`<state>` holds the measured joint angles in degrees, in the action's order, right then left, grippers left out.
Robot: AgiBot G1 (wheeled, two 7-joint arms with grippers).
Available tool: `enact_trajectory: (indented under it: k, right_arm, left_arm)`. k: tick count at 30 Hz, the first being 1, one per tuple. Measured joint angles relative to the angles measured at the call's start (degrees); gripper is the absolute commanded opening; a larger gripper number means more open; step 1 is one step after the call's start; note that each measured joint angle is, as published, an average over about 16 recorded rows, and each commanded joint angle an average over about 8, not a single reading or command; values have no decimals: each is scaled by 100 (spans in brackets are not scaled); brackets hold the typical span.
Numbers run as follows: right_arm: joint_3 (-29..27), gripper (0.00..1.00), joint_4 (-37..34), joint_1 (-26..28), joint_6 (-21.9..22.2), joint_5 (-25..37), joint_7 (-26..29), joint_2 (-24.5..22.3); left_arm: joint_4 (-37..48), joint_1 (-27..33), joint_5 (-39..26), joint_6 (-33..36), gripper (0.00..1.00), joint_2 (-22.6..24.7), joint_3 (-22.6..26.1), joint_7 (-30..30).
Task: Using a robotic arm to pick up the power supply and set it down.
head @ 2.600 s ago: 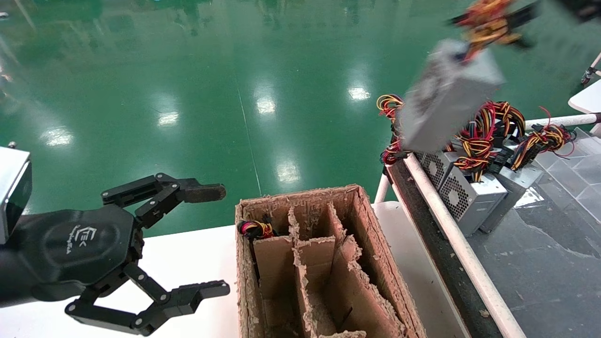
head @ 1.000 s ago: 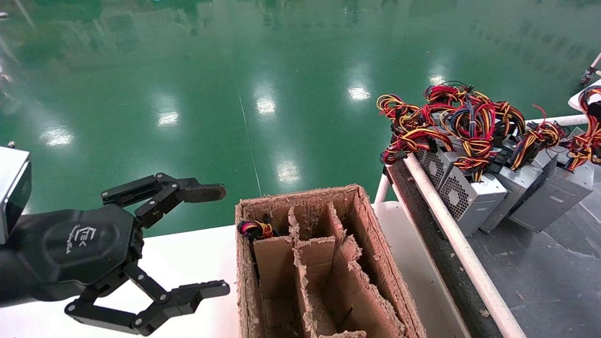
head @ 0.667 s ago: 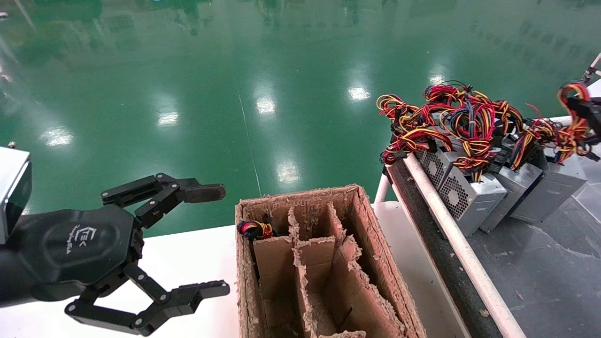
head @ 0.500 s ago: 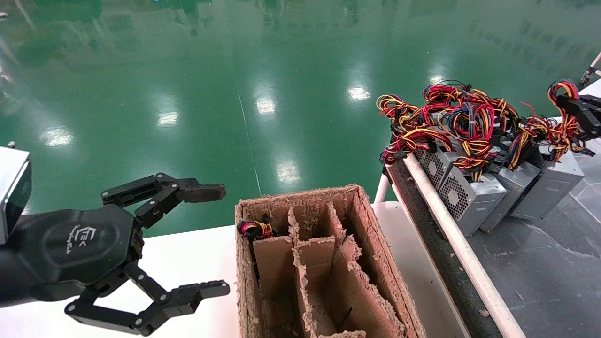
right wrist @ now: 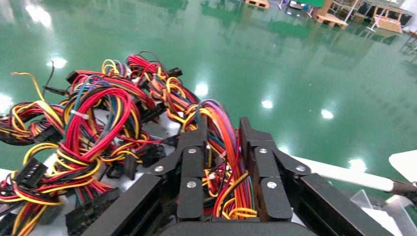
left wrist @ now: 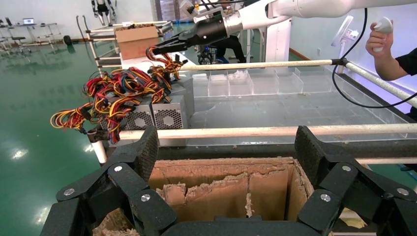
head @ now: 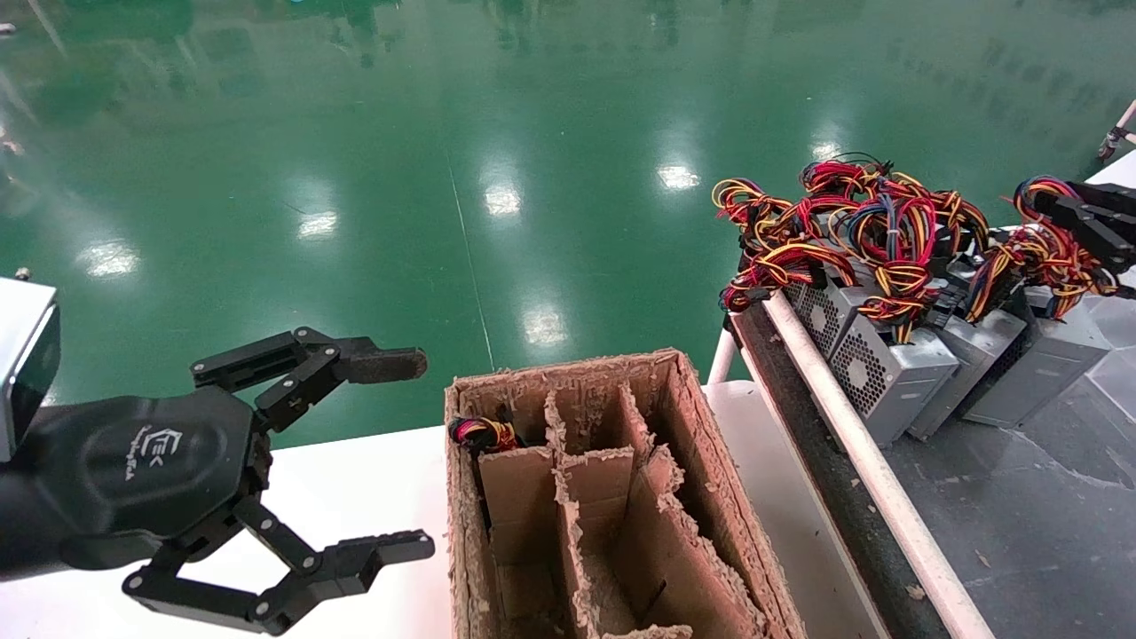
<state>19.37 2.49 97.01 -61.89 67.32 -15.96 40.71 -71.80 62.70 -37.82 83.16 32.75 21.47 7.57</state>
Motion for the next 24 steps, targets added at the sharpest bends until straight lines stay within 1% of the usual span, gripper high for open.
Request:
enact_trajectory:
  k: [8,16,24]
  right_arm:
    - [-41,100,-69,52,-24,-56,-134,-62]
    - [-185,100,-47,41,-134,-262,-412,-110]
    - [-332,100,226,-99,-349,-537,-582,-146]
  left_arm:
    - [0,0,0,0,100,0,0,0]
    - [0,0,0,0,100,0,0,0]
    - [1,-1,1,-1,100,0,0,0]
